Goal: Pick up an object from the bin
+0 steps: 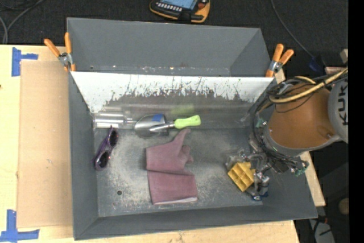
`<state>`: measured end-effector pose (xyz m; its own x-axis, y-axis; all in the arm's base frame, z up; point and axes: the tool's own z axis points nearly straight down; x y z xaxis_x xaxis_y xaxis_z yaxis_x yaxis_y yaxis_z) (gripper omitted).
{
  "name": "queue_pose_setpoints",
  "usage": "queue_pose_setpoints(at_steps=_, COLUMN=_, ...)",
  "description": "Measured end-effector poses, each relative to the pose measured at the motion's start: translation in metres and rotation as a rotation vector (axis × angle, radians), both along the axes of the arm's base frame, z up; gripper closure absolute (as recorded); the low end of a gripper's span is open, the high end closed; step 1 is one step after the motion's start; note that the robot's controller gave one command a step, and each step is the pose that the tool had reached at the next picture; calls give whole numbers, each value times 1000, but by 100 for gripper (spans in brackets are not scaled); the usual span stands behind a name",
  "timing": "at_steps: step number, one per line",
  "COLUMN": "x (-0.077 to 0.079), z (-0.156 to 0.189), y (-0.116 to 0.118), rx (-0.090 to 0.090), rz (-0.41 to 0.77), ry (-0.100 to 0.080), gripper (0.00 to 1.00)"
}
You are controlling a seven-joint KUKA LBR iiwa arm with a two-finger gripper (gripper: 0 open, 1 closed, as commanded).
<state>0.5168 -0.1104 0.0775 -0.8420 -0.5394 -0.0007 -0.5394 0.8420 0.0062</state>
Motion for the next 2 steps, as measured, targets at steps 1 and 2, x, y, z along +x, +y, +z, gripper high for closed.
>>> queue_pose_setpoints(at_steps=1, x=1, z=11, y=1, rx=0, rz=-1, ry=-2, gripper=100)
queue_pose_setpoints(at_steps=2, x=-2, z=36, y=2, rx=3, rz=-3, ry=7, gripper=100)
